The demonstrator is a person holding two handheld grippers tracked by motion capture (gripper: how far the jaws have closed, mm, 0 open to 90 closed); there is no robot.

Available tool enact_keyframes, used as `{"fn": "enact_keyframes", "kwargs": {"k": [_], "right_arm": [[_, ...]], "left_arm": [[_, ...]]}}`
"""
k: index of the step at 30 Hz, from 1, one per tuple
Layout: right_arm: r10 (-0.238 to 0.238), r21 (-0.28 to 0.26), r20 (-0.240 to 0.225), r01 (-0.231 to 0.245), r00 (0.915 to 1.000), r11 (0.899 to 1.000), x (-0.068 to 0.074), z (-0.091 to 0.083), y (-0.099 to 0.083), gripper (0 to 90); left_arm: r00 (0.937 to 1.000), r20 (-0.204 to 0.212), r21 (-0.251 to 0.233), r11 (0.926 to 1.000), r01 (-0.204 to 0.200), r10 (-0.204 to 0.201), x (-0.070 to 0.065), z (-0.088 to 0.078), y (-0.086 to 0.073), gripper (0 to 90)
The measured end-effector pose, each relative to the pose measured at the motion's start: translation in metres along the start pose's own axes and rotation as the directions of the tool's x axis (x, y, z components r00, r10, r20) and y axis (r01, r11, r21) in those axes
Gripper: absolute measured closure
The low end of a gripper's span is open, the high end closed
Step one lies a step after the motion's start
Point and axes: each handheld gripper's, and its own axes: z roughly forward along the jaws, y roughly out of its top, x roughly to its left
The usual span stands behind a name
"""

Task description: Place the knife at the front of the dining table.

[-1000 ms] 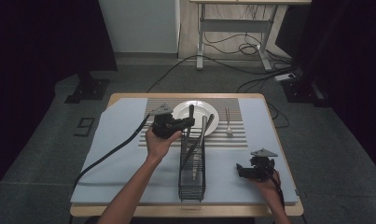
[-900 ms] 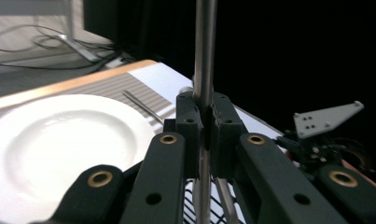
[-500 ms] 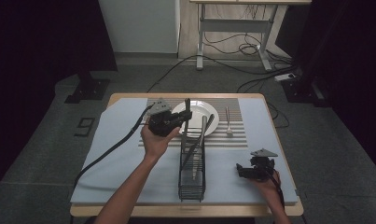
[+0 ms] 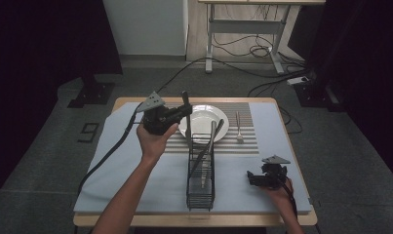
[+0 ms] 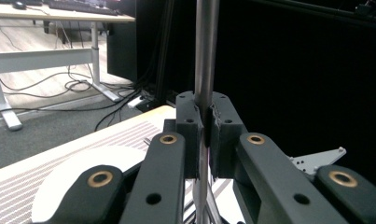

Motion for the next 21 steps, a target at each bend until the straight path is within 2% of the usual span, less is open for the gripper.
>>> {"fn": "enact_keyframes", "kwargs": {"k": [9,14,20,21], "right_arm": [[-0.001,-0.002,0.000,0.001,1.0000,1.000,0.000,0.000,0.000,4.4],[0.001,-0.001,0.000,-0.001,1.0000,1.000,0.000,0.000,0.000,4.4],[0.001,-0.001,0.000,-0.001,1.0000,1.000,0.000,0.000,0.000,4.4],[0.002,-0.001,0.000,-0.002,1.0000,1.000,0.000,0.000,0.000,4.4]], "left_arm": [[0.9999,-0.008,-0.013,0.9998,-0.012,0.012,0.000,-0.010,0.012,84.2],[0.9985,-0.048,-0.006,0.9996,-0.029,0.028,0.006,-0.016,0.014,84.2],[0.9975,-0.071,0.008,1.0000,0.002,-0.002,0.018,-0.016,0.004,84.2],[0.9968,-0.078,0.013,0.9997,0.019,-0.018,0.024,-0.016,-0.001,84.2]]}}
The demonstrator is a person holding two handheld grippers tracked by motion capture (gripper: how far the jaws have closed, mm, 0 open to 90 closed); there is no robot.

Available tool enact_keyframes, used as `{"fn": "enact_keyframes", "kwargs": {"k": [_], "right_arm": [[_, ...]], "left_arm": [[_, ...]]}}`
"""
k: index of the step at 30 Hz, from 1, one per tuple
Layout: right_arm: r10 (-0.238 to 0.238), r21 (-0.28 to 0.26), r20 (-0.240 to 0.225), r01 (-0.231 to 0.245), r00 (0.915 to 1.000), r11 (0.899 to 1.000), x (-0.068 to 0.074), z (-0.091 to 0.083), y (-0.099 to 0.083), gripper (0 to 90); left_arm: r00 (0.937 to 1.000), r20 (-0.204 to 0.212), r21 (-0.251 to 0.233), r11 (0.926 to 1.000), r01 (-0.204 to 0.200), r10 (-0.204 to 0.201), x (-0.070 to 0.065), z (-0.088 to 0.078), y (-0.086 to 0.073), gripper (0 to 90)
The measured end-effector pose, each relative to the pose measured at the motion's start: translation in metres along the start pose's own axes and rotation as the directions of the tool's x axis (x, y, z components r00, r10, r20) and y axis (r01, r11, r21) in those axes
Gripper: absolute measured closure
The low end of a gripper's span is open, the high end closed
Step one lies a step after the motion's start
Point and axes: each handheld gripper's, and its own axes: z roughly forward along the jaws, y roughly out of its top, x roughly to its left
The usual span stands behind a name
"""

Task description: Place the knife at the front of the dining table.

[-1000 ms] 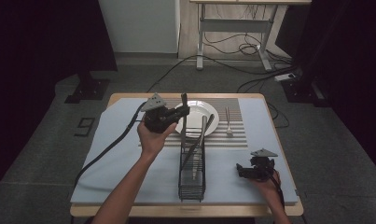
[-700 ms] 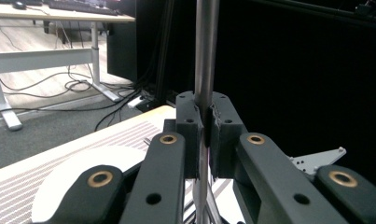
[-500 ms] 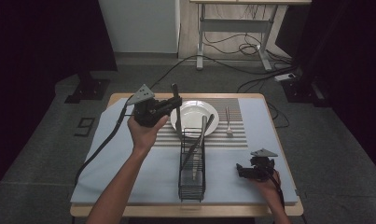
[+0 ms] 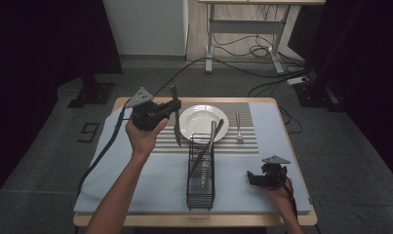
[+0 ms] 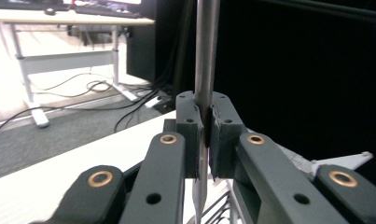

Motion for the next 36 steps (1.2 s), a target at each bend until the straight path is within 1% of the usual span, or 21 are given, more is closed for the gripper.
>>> {"fn": "enact_keyframes", "kwargs": {"k": [1,2,3,4,5,6,10,12,14,17,23,26,36], "right_arm": [[0.000,0.000,0.000,0.000,1.0000,1.000,0.000,0.000,0.000,4.4],[-0.002,-0.001,0.000,0.002,1.0000,1.000,0.000,0.000,0.000,4.4],[-0.002,-0.001,0.000,0.002,1.0000,1.000,0.000,0.000,0.000,4.4],[-0.002,-0.001,0.000,0.002,1.0000,1.000,0.000,0.000,0.000,4.4],[-0.002,-0.001,0.000,0.002,1.0000,1.000,0.000,0.000,0.000,4.4],[-0.002,0.000,0.000,0.002,1.0000,1.000,0.000,0.000,0.000,4.4],[-0.003,0.001,0.000,0.003,1.0000,1.000,0.000,0.000,0.000,4.4],[-0.002,0.001,0.000,0.002,1.0000,1.000,0.000,0.000,0.000,4.4],[0.001,0.002,-0.001,-0.001,1.0000,1.000,0.000,0.000,0.000,4.4],[0.000,0.001,0.000,0.000,1.0000,1.000,0.000,0.000,0.000,4.4],[0.001,-0.001,0.001,-0.001,1.0000,1.000,0.000,0.000,0.000,4.4],[0.000,-0.001,0.001,0.000,1.0000,1.000,0.000,0.000,0.000,4.4],[-0.001,-0.001,0.001,0.001,1.0000,1.000,0.000,0.000,0.000,4.4]], "left_arm": [[1.0000,0.000,0.000,1.0000,0.000,0.000,0.000,0.000,0.000,84.2],[0.9999,-0.011,0.008,0.9999,0.012,-0.012,0.006,0.001,-0.005,84.2],[0.9997,-0.012,0.012,0.9997,0.023,-0.023,0.009,0.001,-0.007,84.2],[0.9997,-0.012,0.012,0.9997,0.023,-0.023,0.009,0.001,-0.007,84.2],[0.9995,-0.020,0.025,0.9993,0.026,-0.026,0.014,0.002,-0.011,84.2],[0.9993,-0.027,0.028,0.9992,0.028,-0.027,0.015,0.003,-0.013,84.2],[0.9986,-0.024,0.049,0.9976,0.049,-0.048,0.023,0.005,-0.024,84.2],[0.9977,-0.032,0.057,0.9965,0.061,-0.059,0.027,0.005,-0.030,84.2],[0.9965,-0.049,0.073,0.9948,0.070,-0.067,0.031,0.007,-0.038,84.2],[0.9956,-0.073,0.092,0.9937,0.065,-0.058,0.034,0.008,-0.044,84.2],[0.9934,-0.096,0.124,0.9895,0.074,-0.062,0.042,0.012,-0.056,84.2],[0.9924,-0.100,0.130,0.9879,0.085,-0.072,0.045,0.014,-0.059,84.2],[0.9887,-0.127,0.152,0.9834,0.099,-0.080,0.060,0.023,-0.066,84.2]]}}
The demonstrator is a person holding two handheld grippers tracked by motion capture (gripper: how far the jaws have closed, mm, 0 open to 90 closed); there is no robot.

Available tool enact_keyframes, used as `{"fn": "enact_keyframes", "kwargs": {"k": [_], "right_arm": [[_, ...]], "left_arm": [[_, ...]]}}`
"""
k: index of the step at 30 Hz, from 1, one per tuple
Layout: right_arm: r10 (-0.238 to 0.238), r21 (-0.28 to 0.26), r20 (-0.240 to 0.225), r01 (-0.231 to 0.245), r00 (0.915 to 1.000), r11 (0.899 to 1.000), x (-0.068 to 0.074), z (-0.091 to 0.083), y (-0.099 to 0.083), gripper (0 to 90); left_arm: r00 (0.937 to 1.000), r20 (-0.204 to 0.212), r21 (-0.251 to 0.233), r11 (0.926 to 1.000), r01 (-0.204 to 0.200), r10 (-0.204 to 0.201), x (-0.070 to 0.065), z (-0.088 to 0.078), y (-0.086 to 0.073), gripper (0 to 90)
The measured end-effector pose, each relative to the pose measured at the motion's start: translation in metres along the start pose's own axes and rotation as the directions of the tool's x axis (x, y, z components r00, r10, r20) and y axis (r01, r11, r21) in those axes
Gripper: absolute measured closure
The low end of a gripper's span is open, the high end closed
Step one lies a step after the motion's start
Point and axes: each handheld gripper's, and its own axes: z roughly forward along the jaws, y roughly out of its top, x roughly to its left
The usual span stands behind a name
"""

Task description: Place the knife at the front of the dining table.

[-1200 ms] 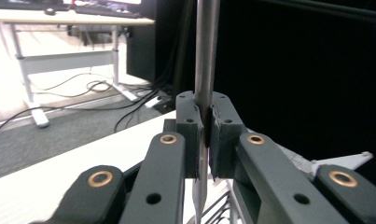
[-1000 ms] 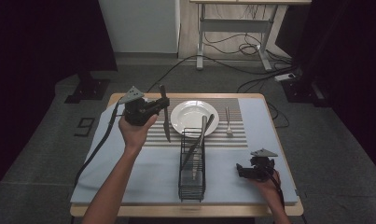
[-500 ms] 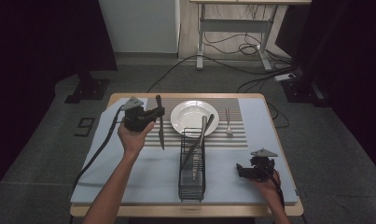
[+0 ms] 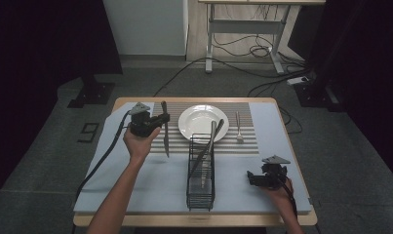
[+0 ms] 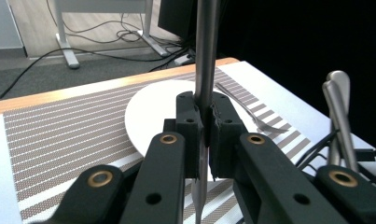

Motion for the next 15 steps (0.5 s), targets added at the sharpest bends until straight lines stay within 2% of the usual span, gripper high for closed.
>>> {"fn": "enact_keyframes", "kwargs": {"k": [15], "right_arm": [[-0.002,0.000,0.000,0.002,1.0000,1.000,0.000,0.000,0.000,4.4]], "left_arm": [[0.9997,-0.026,0.004,1.0000,-0.003,0.003,0.015,0.010,0.004,84.1]]}}
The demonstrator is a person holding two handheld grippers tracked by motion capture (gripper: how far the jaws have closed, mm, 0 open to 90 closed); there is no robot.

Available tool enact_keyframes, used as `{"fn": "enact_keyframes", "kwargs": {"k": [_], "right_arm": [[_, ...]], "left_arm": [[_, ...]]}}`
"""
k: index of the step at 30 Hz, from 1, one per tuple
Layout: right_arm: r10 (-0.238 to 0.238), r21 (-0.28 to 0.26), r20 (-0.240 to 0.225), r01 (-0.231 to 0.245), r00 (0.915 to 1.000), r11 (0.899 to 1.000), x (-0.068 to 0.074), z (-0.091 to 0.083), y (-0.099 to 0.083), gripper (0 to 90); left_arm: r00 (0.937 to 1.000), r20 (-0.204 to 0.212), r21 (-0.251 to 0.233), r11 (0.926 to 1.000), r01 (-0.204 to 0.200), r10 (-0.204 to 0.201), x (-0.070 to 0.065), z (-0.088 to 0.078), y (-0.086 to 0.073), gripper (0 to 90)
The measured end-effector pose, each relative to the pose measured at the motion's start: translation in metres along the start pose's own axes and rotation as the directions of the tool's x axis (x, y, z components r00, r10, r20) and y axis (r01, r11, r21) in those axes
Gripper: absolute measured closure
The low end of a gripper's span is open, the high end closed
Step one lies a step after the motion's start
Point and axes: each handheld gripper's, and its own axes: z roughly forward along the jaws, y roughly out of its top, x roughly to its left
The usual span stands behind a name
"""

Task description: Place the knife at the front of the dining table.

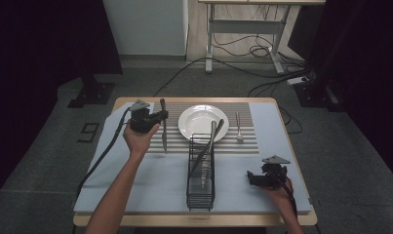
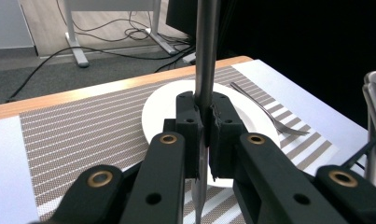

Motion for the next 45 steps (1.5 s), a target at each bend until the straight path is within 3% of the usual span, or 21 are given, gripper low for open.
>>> {"fn": "enact_keyframes", "kwargs": {"k": [24,37,45], "right_arm": [[0.002,0.000,0.000,-0.002,1.0000,1.000,0.000,0.000,0.000,4.4],[0.002,0.000,0.000,-0.002,1.0000,1.000,0.000,0.000,0.000,4.4],[0.003,0.000,0.000,-0.003,1.0000,1.000,0.000,0.000,0.000,4.4]], "left_arm": [[0.9995,-0.029,0.031,0.9995,0.011,-0.010,0.014,0.022,0.000,84.1],[0.9964,-0.042,0.046,0.9960,0.076,-0.074,0.026,0.036,0.003,84.1],[0.9937,-0.077,0.056,0.9948,0.085,-0.081,0.027,0.044,0.004,83.9]]}}
